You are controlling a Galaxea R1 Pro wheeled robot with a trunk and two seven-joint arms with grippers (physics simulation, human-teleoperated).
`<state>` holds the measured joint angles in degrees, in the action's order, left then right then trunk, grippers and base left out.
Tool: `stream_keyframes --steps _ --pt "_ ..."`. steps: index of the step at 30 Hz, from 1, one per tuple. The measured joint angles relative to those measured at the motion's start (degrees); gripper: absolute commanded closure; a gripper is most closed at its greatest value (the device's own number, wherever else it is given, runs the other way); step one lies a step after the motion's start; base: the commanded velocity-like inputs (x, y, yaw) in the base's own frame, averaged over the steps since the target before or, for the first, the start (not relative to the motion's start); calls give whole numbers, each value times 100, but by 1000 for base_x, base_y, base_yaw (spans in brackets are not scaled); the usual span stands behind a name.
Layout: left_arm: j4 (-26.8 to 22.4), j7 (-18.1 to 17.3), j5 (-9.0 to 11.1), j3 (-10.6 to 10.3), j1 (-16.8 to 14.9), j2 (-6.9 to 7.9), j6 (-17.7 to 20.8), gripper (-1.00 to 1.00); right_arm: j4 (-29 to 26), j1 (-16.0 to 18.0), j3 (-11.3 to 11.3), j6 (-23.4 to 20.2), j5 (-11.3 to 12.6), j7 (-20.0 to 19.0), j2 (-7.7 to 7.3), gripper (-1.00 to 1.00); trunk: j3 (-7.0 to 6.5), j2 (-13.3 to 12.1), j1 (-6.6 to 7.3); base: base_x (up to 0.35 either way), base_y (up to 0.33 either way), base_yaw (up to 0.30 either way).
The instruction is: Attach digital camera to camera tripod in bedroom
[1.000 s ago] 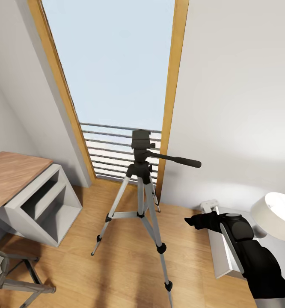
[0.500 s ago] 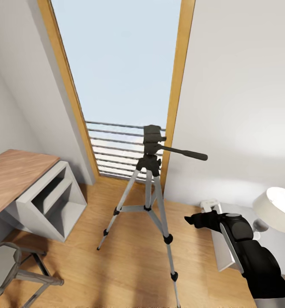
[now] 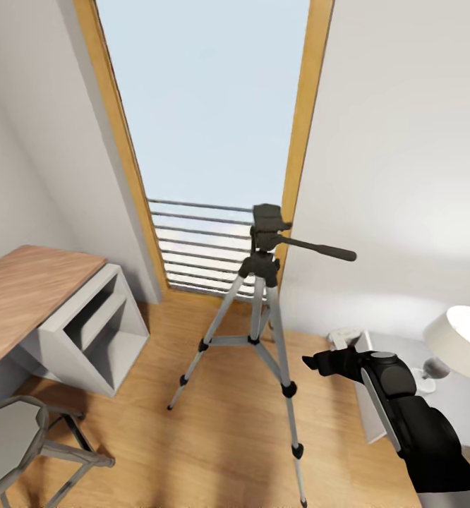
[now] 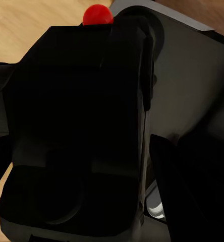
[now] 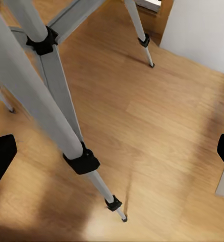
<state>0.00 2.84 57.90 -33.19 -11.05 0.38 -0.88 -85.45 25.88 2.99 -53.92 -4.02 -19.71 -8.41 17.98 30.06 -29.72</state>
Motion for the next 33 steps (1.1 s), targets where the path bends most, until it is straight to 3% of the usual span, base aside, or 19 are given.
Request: stream_keyframes --steps 20,25,28,33 --pt "0 -7 0 0 1 7 0 100 -90 0 -9 -12 57 -63 39 -100 0 0 1 -7 18 0" --pt "0 -7 0 0 0 7 0 100 -119 0 20 3 89 -253 55 -100 0 0 1 0 0 0" --pt "0 -7 -3 0 0 7 0 100 -130 0 33 9 93 -419 103 -100 0 0 1 0 0 0" --pt "0 -7 -7 0 0 7 0 100 -139 0 39 14 96 -626 309 -100 0 0 1 0 0 0"
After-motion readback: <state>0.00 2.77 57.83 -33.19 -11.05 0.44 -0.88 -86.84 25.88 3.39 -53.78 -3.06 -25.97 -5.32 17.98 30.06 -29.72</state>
